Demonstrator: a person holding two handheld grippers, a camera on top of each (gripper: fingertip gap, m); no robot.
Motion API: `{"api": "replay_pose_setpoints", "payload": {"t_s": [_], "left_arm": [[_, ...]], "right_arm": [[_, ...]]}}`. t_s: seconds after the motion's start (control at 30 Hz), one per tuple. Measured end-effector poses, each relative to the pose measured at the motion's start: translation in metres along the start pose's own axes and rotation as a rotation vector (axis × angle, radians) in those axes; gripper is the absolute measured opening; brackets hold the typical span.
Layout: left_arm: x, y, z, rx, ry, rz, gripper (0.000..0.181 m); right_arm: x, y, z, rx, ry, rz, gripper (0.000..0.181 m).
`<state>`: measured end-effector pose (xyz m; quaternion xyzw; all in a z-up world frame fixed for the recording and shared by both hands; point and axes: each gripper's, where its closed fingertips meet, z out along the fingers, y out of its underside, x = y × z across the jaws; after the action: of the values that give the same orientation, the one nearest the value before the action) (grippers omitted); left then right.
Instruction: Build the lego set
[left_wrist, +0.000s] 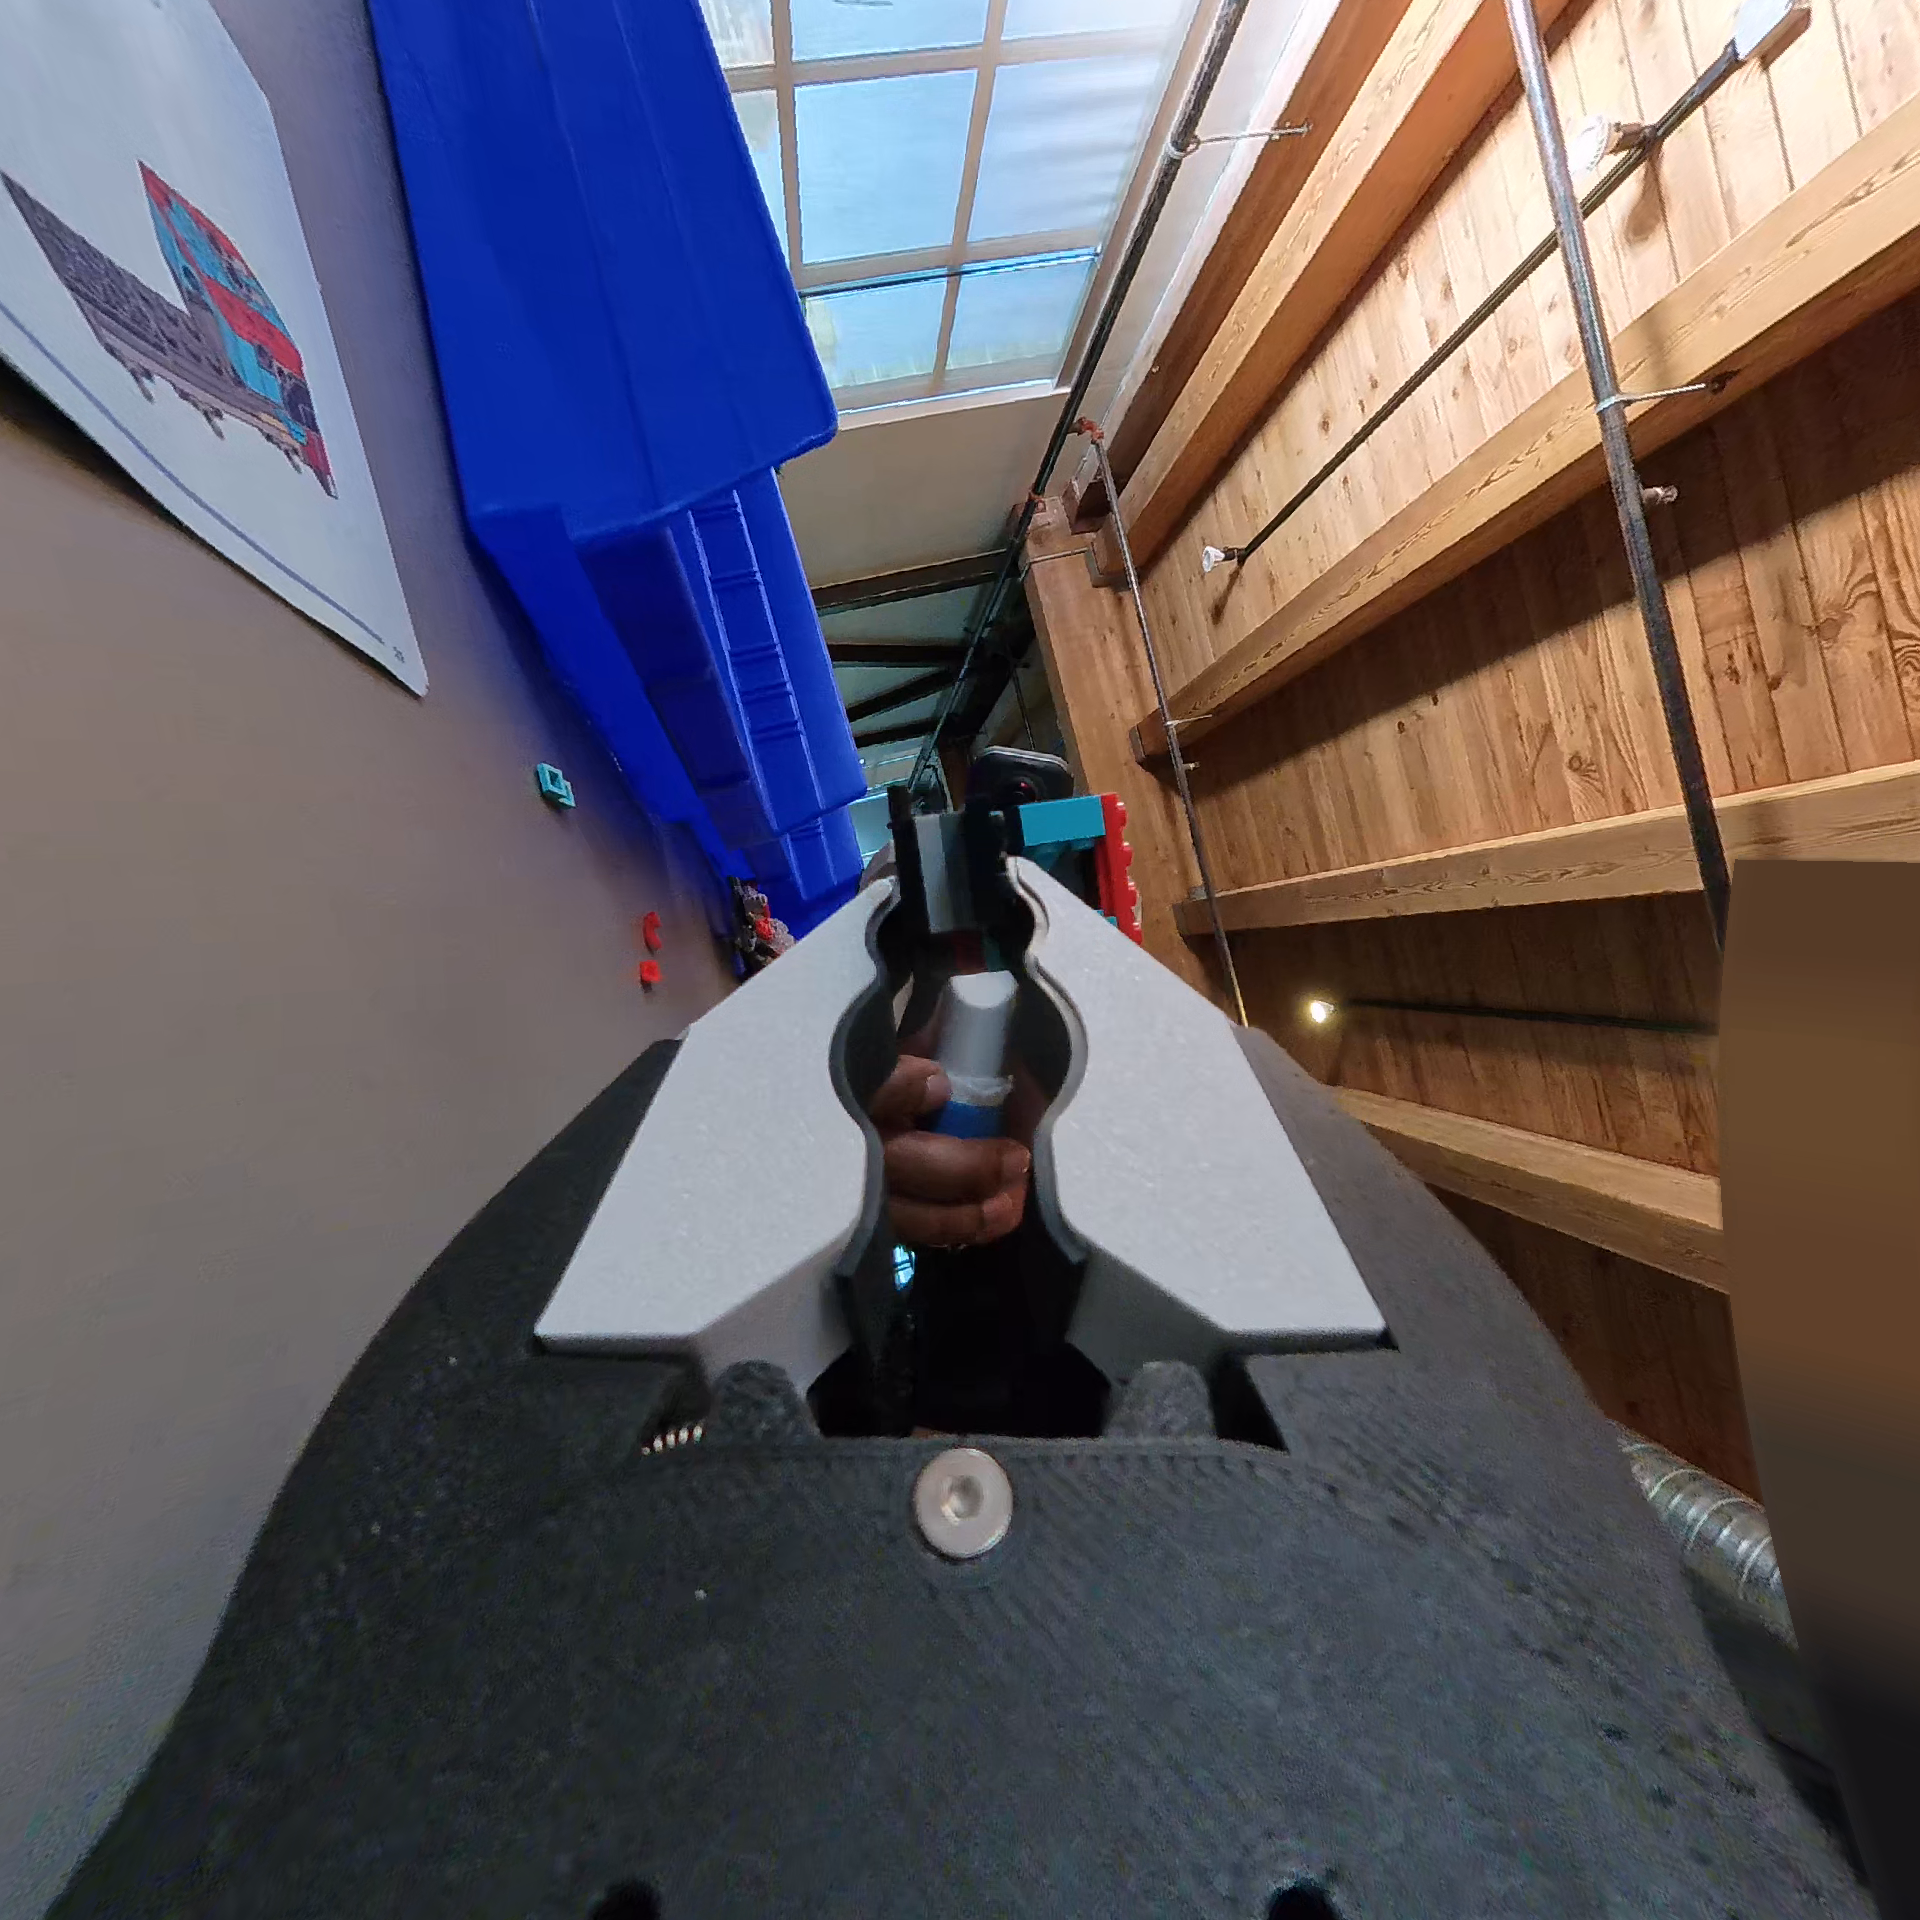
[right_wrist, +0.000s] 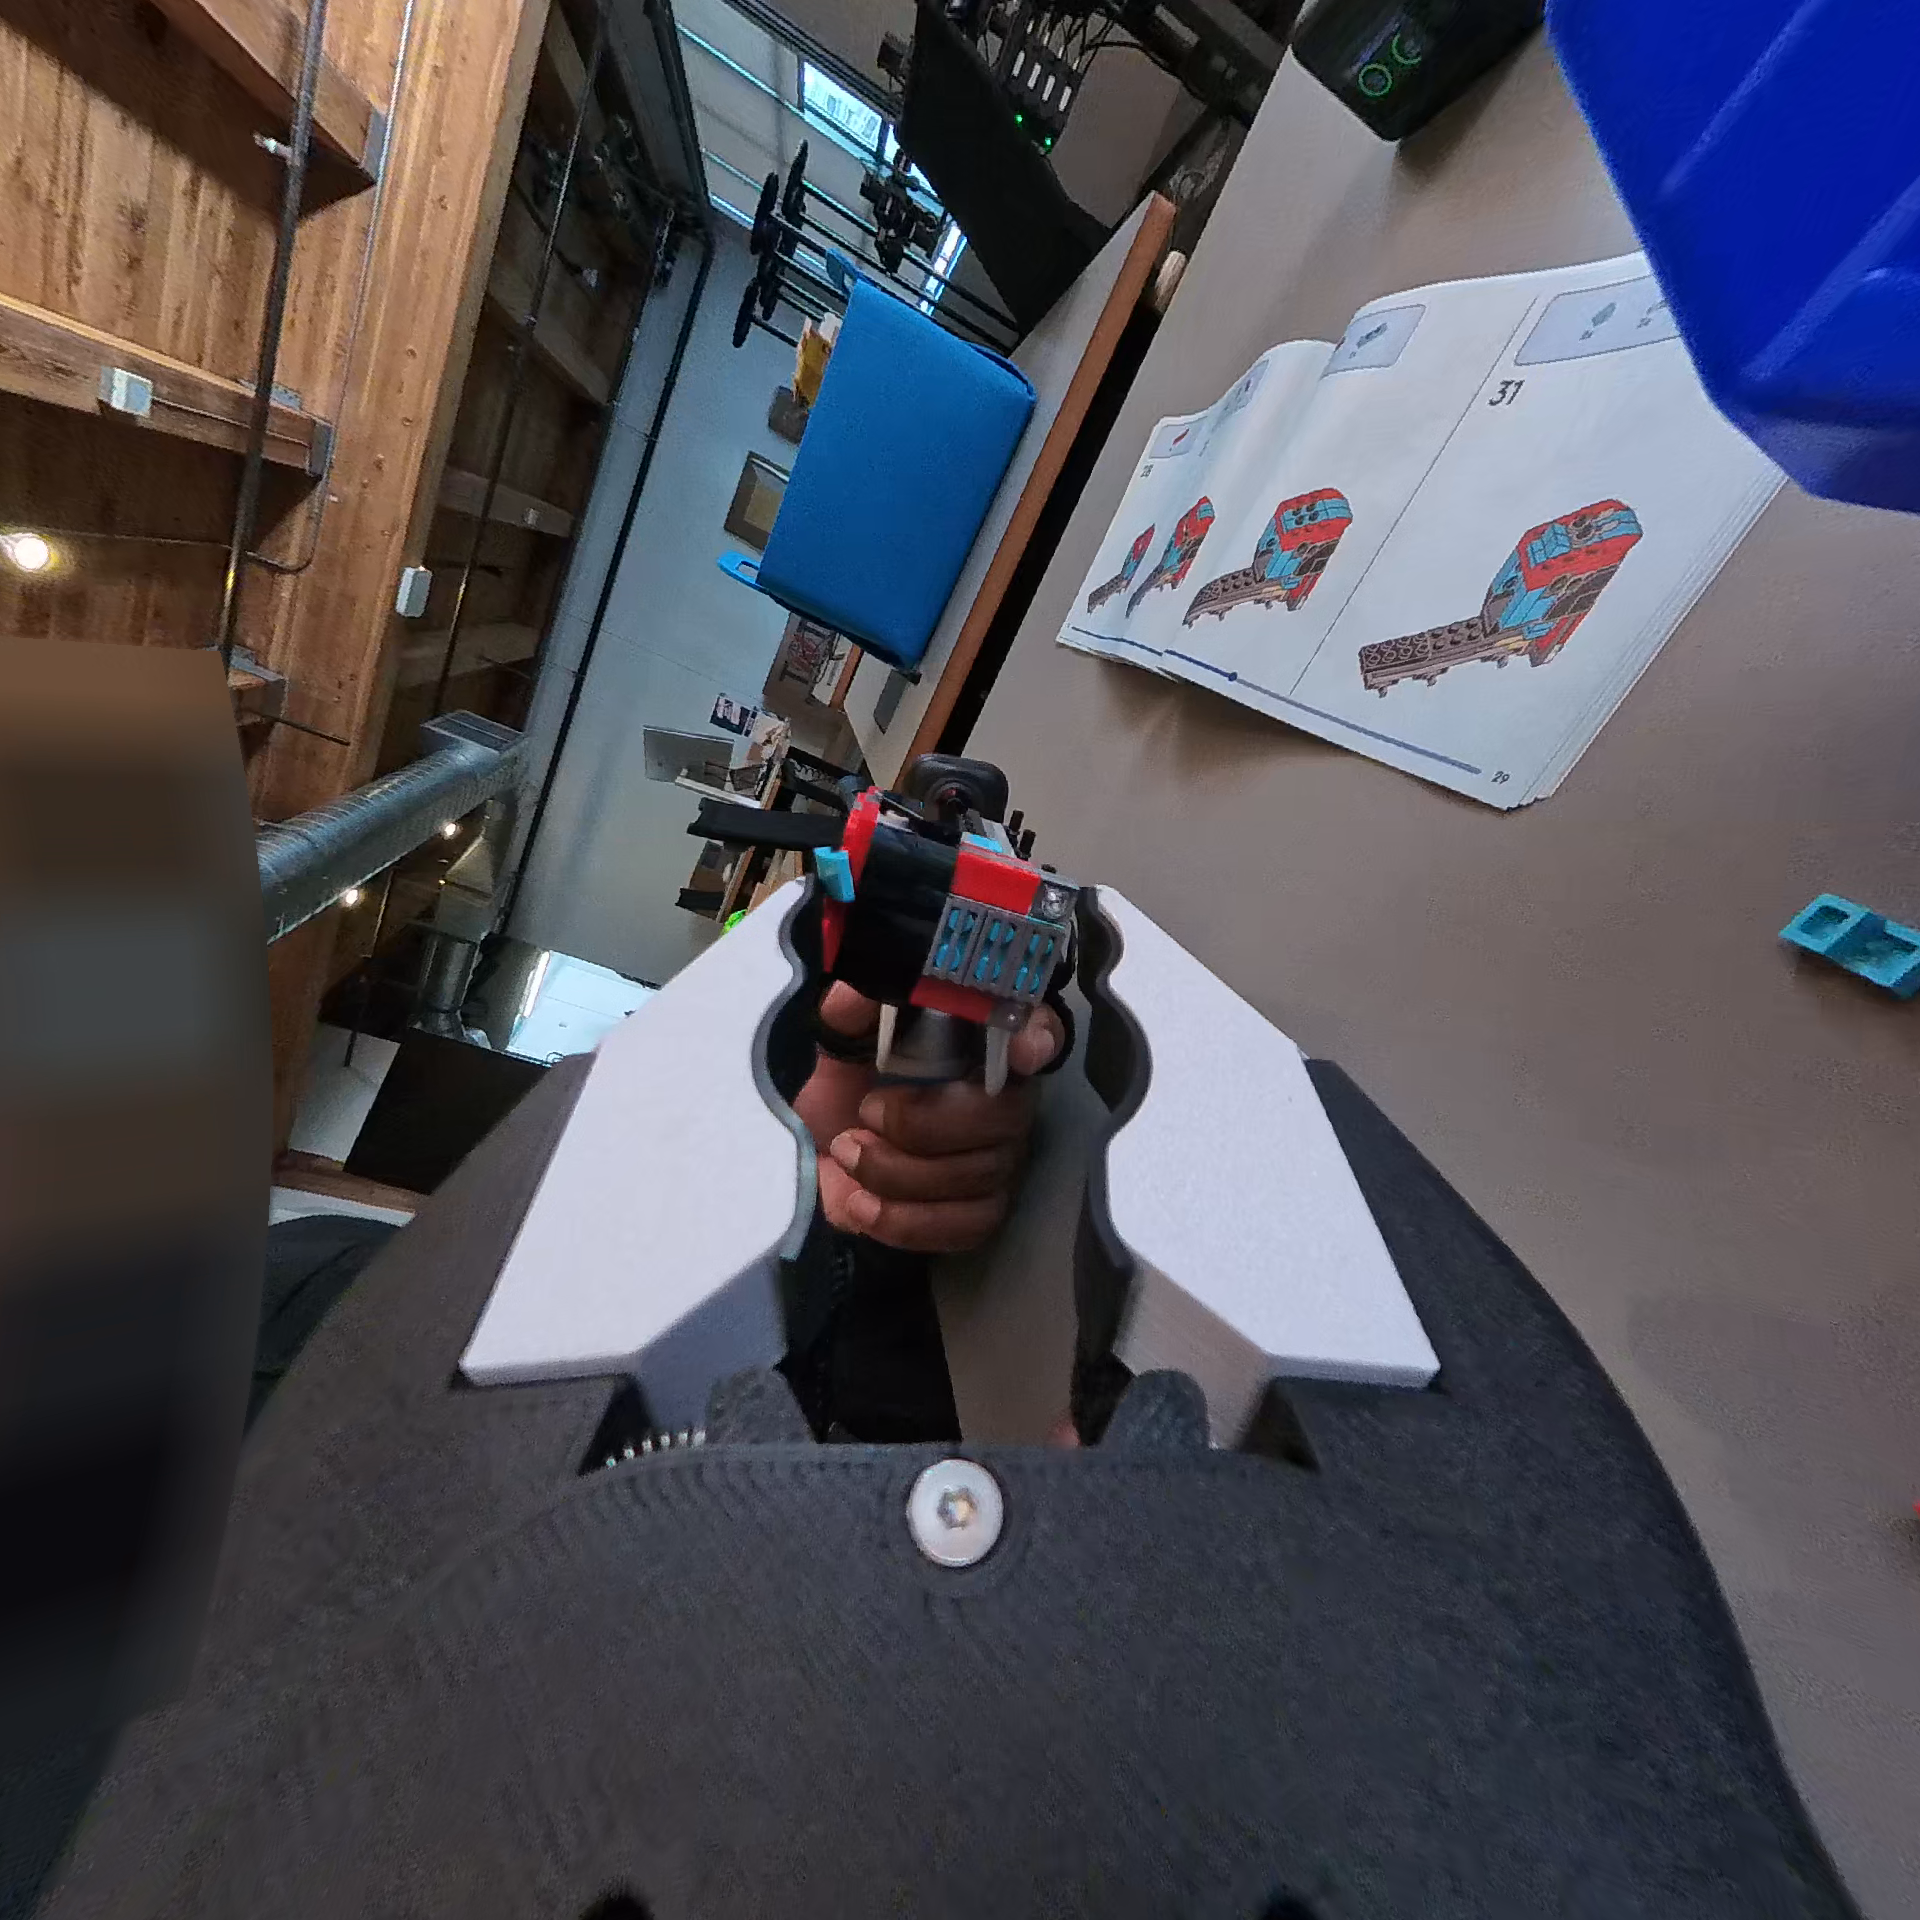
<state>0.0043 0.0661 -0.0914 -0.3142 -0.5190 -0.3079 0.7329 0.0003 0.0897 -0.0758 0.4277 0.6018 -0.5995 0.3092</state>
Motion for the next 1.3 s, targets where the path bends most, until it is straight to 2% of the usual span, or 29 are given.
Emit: {"api": "replay_pose_setpoints", "payload": {"t_s": [0.53, 0.63, 0.73, 1.3], "left_arm": [[0.006, 0.002, 0.001, -0.01, 0.026, 0.02, 0.016], [0.009, 0.003, 0.001, -0.016, 0.035, 0.029, 0.015], [0.01, 0.004, 0.001, -0.018, 0.036, 0.039, 0.015], [0.022, 0.004, 0.001, -0.029, 0.055, 0.174, 0.016]], "right_arm": [[-0.009, -0.001, 0.0, 0.013, -0.019, -0.004, 0.058], [-0.009, 0.0, 0.001, 0.008, -0.025, 0.001, 0.057], [-0.011, 0.001, 0.001, 0.007, -0.039, 0.0, 0.049], [-0.024, 0.0, 0.001, 0.047, -0.098, 0.038, 0.049]]}}
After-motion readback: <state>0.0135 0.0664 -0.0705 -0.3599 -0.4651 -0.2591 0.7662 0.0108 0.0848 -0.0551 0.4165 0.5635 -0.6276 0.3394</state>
